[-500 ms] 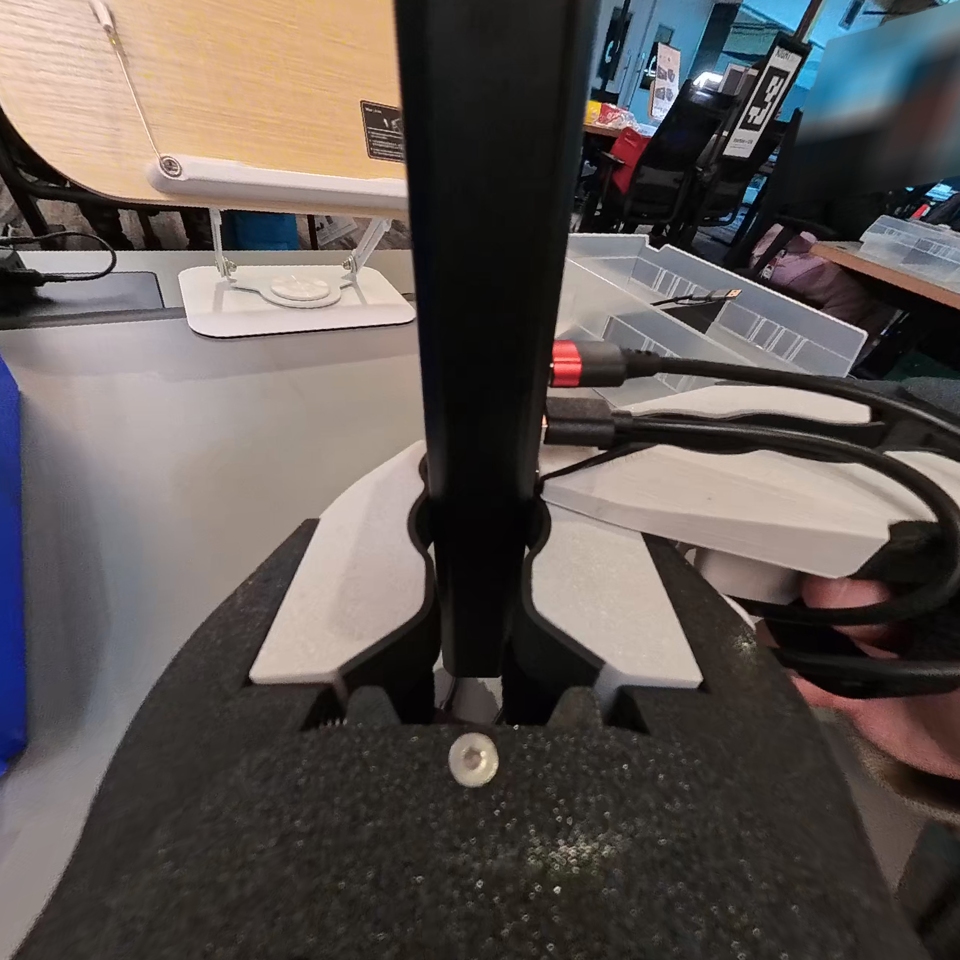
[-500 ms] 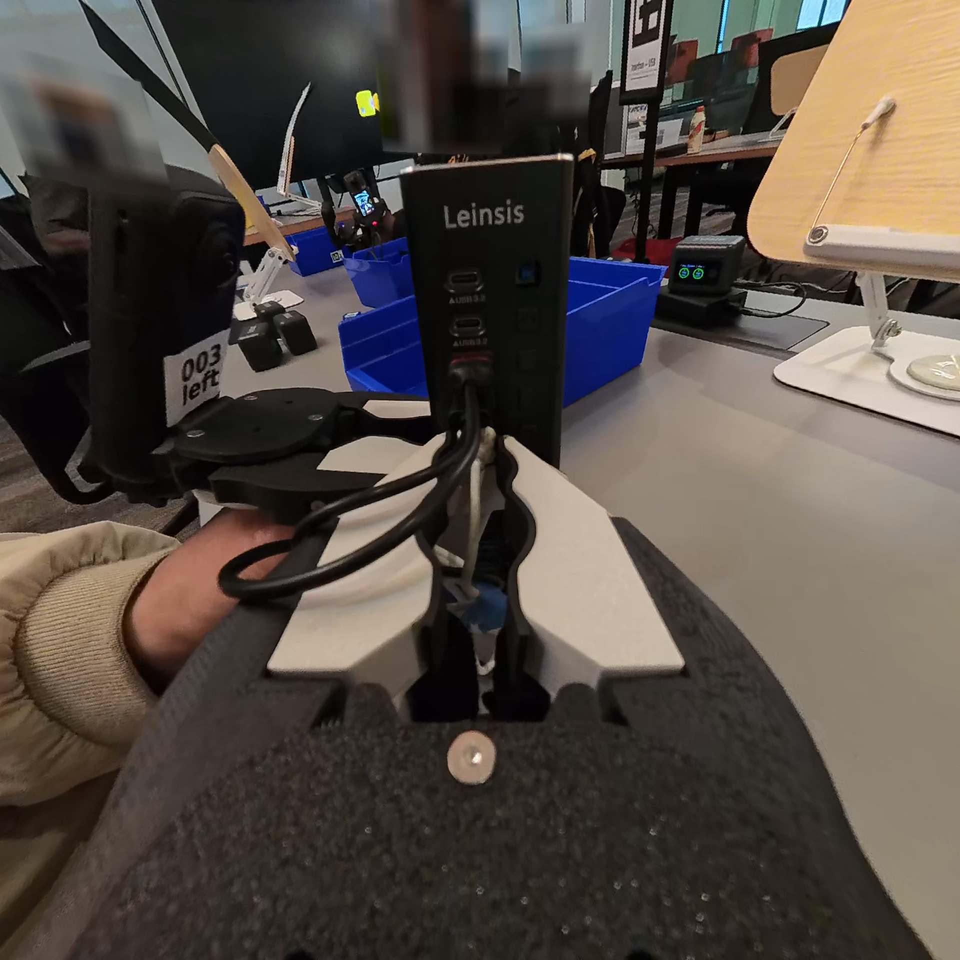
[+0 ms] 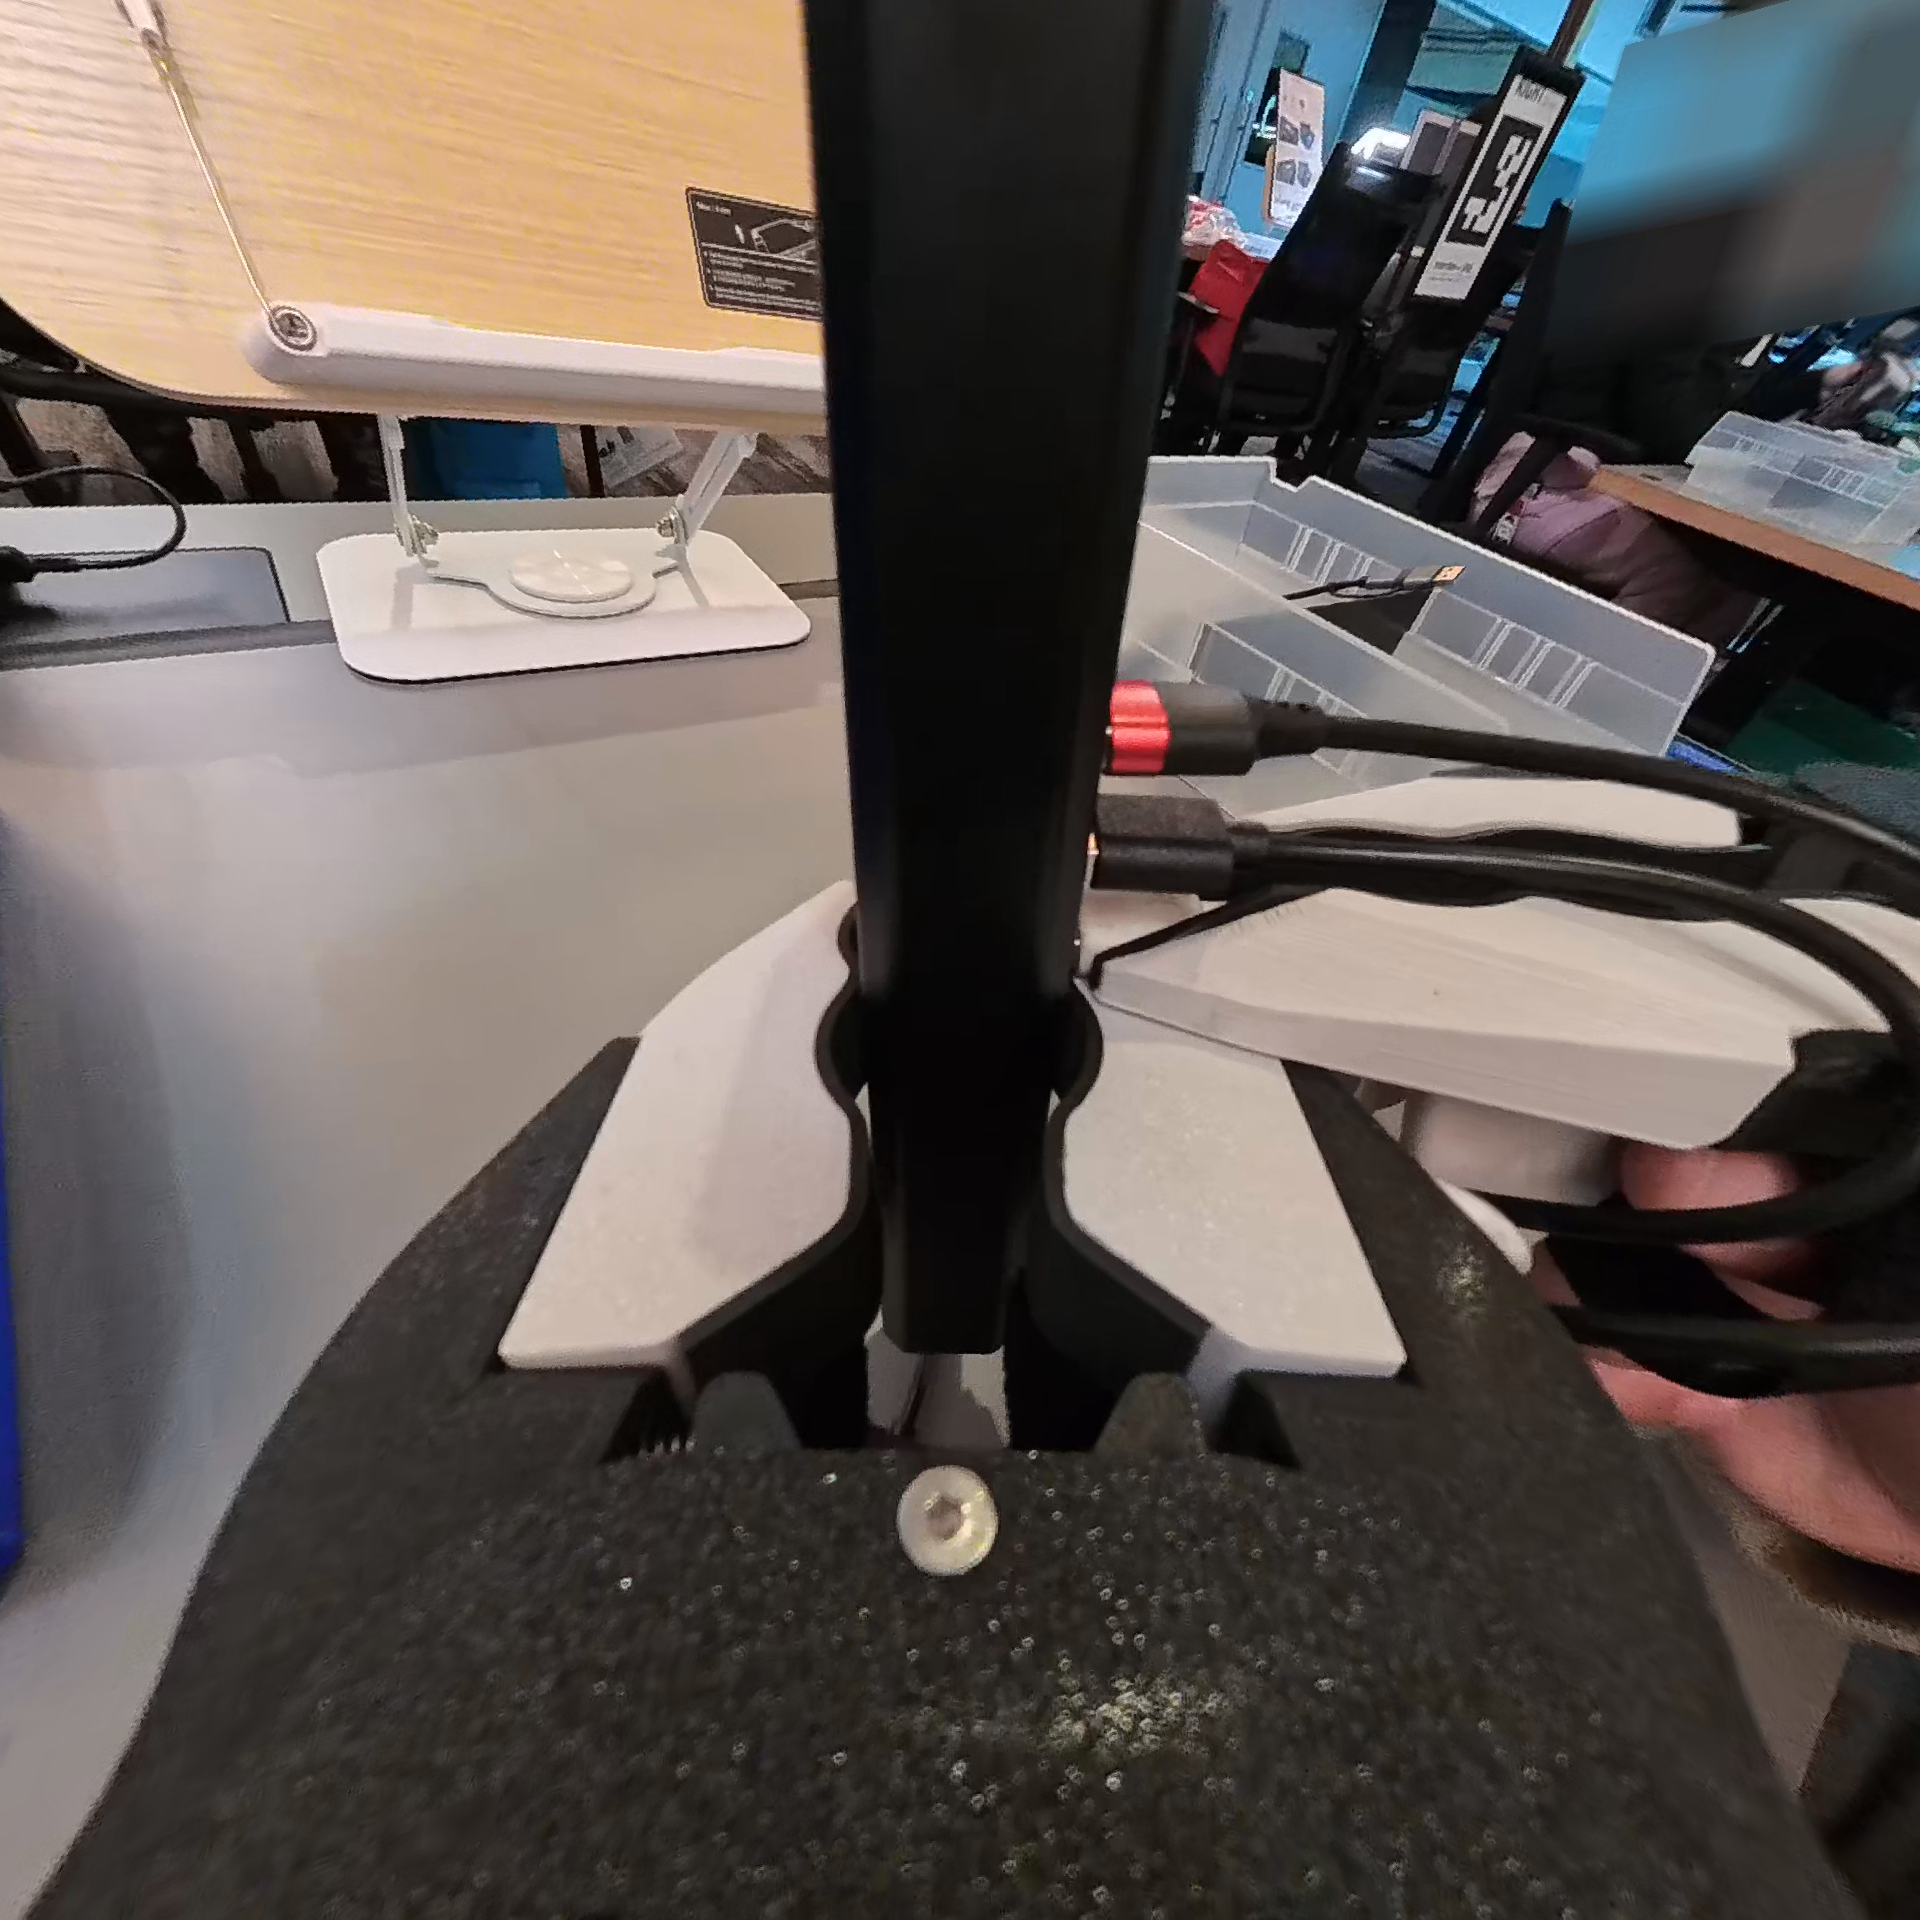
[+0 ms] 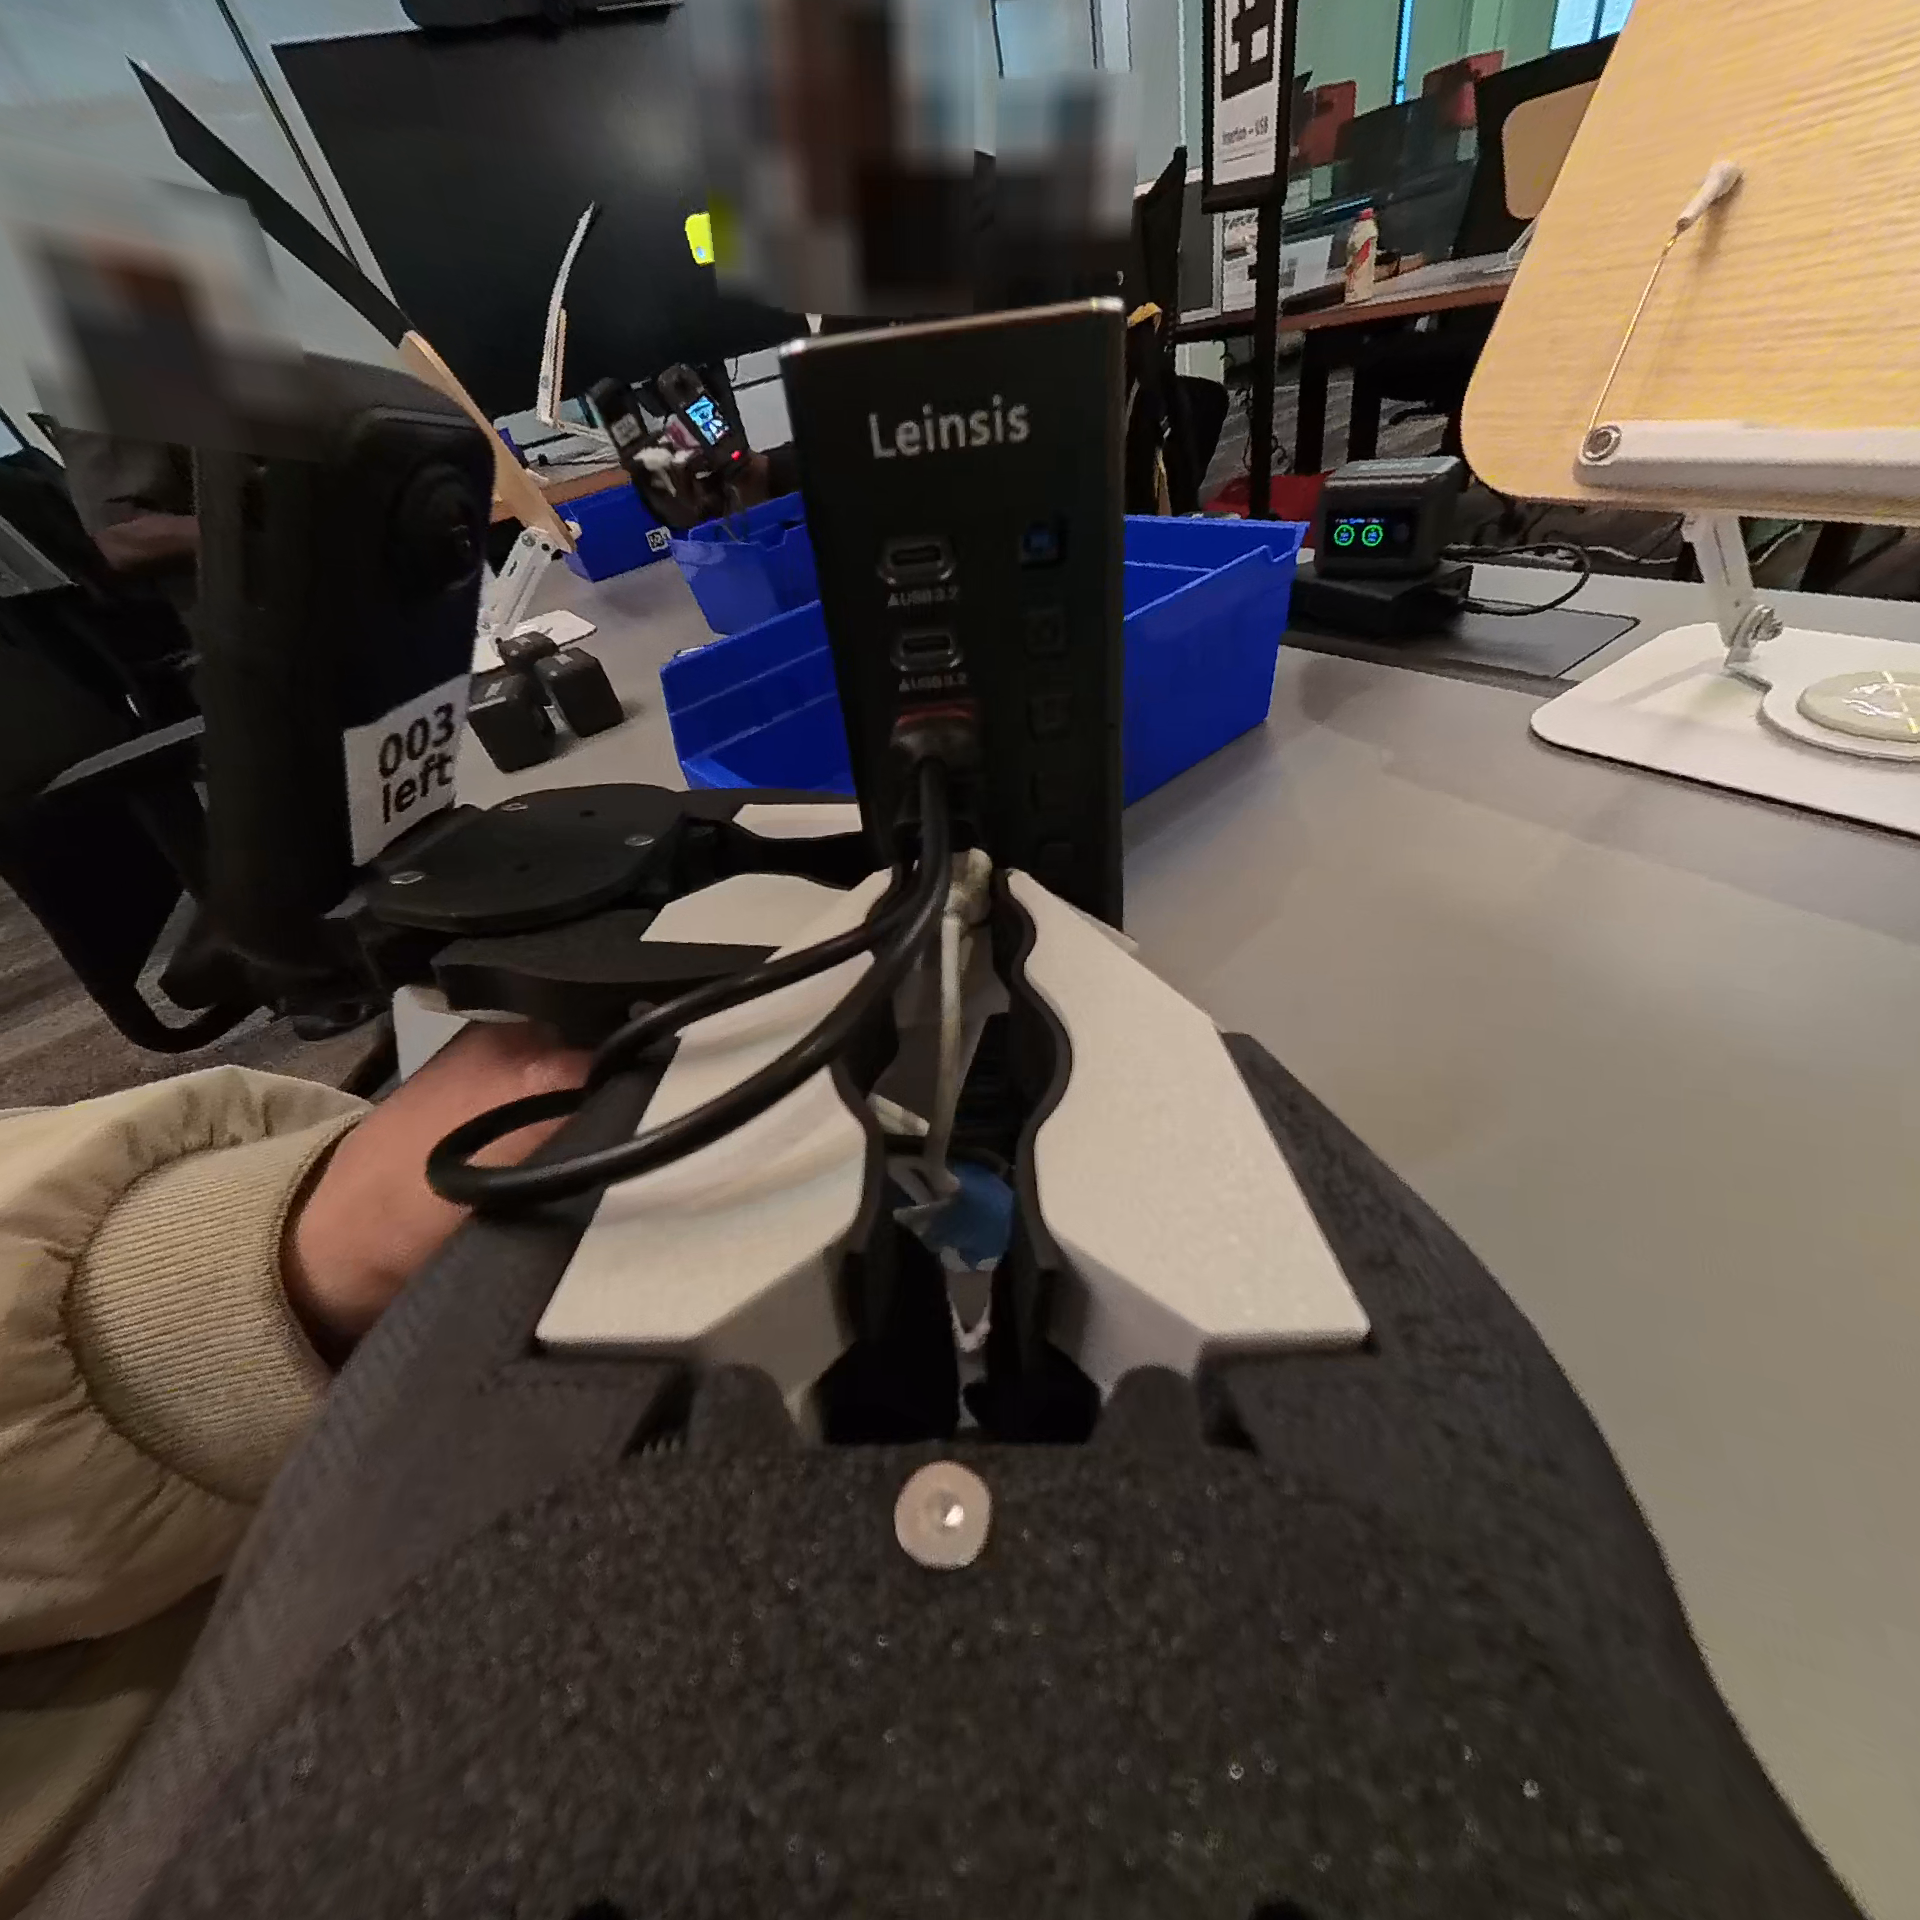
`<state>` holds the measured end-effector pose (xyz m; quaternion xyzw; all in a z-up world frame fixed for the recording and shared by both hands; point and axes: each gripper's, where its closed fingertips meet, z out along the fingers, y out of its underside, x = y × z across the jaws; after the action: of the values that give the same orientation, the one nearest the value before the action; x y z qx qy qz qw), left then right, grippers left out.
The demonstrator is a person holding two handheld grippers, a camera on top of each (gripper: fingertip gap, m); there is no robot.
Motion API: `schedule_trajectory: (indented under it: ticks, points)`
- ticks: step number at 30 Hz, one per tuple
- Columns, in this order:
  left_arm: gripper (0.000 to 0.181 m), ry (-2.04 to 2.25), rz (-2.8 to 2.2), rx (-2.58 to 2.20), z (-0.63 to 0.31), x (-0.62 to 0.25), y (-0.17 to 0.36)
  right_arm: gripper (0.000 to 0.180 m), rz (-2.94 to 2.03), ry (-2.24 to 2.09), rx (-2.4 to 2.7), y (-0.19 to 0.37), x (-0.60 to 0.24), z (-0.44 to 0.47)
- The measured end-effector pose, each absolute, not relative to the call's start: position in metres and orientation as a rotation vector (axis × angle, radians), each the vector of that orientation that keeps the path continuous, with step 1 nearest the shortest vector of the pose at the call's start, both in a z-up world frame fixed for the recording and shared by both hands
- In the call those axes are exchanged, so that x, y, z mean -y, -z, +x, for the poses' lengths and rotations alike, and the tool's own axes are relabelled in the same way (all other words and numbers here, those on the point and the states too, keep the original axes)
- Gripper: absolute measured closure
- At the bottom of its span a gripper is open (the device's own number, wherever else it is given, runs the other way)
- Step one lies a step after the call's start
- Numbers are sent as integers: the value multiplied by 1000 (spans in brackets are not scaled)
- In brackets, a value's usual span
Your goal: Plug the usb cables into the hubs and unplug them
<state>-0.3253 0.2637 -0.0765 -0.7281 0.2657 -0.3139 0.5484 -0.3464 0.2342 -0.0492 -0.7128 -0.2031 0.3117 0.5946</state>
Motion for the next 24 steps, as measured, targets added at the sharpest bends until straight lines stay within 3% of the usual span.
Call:
schedule_trajectory:
  ticks: [8,9,24]
  points:
    - [150,691,-1717,-625,-333,-275,78,167,-1655,-731,449,51,-234,-343]
    - [150,696,-1718,-604,-339,-279,76,178,-1626,-722,454,47,-231,-341]
    - [151,778,-1739,-549,-338,-274,80,175,-1609,-676,539,50,-233,-345]
